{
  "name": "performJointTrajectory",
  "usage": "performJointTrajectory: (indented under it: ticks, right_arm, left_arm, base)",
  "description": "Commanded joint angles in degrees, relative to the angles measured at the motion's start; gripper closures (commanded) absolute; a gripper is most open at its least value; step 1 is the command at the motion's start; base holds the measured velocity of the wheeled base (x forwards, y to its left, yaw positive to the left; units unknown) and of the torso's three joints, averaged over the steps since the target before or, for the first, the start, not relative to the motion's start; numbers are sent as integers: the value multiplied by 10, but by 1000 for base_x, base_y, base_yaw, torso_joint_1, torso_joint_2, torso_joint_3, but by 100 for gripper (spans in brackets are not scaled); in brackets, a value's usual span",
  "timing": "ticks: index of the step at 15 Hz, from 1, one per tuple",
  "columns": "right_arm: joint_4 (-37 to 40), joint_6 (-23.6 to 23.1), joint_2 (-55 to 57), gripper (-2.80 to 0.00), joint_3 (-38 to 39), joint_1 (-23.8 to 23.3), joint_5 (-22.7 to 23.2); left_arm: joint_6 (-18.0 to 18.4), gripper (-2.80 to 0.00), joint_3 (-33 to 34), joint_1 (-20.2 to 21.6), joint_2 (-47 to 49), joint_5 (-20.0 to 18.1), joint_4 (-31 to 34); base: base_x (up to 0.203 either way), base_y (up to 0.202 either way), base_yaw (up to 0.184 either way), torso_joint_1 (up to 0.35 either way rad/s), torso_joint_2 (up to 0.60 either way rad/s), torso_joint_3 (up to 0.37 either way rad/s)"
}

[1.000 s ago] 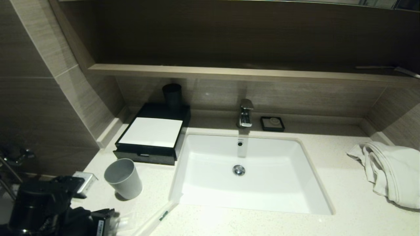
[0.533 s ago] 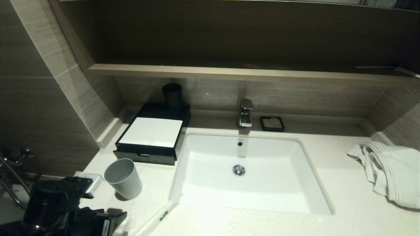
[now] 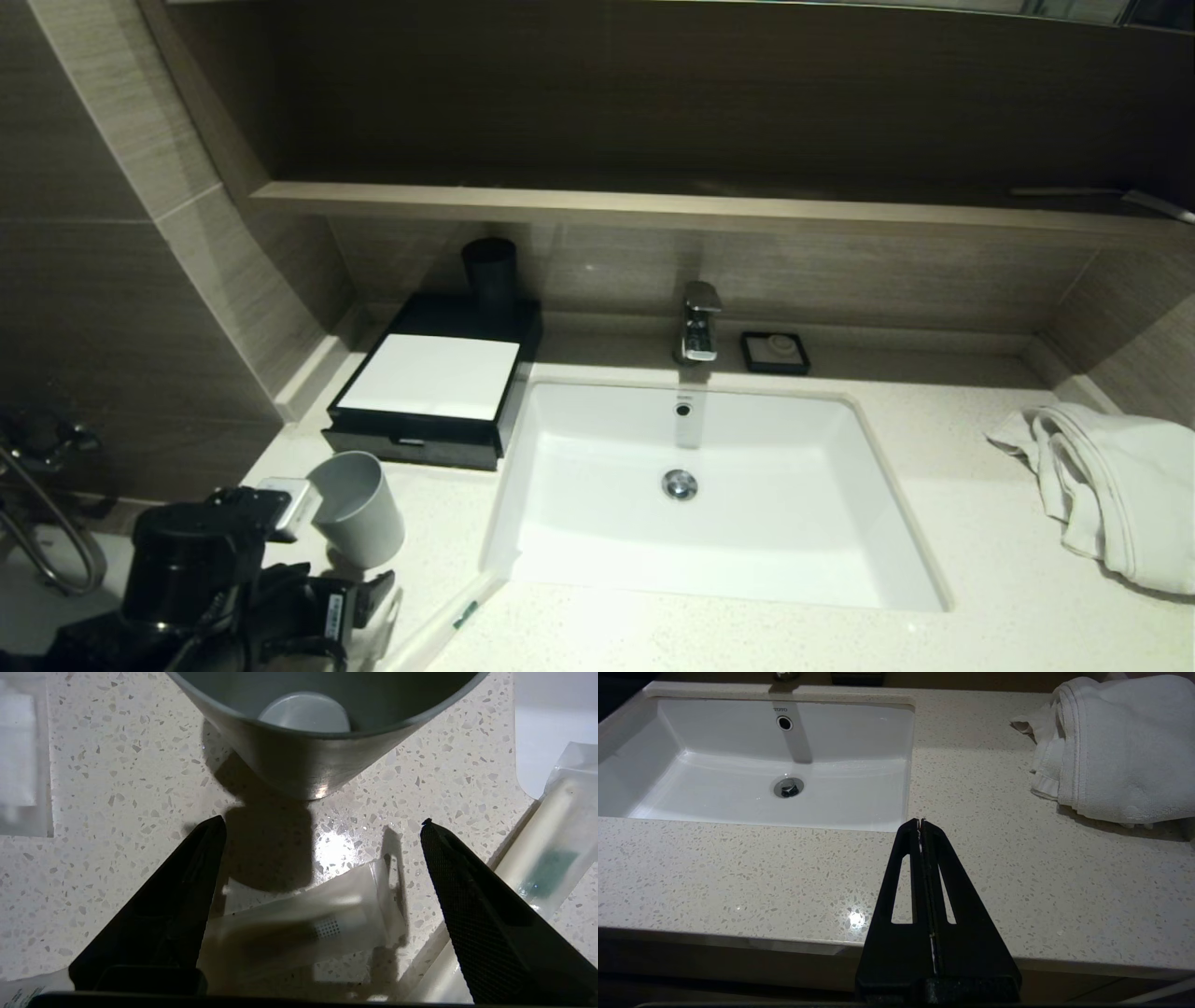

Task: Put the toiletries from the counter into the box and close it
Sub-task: Pick up the cup

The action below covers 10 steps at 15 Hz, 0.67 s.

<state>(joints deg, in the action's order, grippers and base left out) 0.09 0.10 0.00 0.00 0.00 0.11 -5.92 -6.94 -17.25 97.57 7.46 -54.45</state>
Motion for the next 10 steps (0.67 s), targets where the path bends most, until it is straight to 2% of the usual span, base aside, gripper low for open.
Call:
performJointTrajectory:
  ticks: [1, 5, 10]
  right_arm:
    - [0, 0, 0, 0, 0, 0, 1]
    - [0, 0, 0, 0, 0, 0, 1]
    - [0, 0, 0, 0, 0, 0, 0]
  left_arm:
    - [-1, -280, 8, 0, 35, 1, -30]
    - [0, -280, 15, 0, 74, 23, -102]
    - [1, -280, 19, 0, 101, 24, -145]
  base:
    - [0, 0, 0, 0, 0, 0]
    - [0, 0, 0, 0, 0, 0]
    - [0, 0, 0, 0, 0, 0]
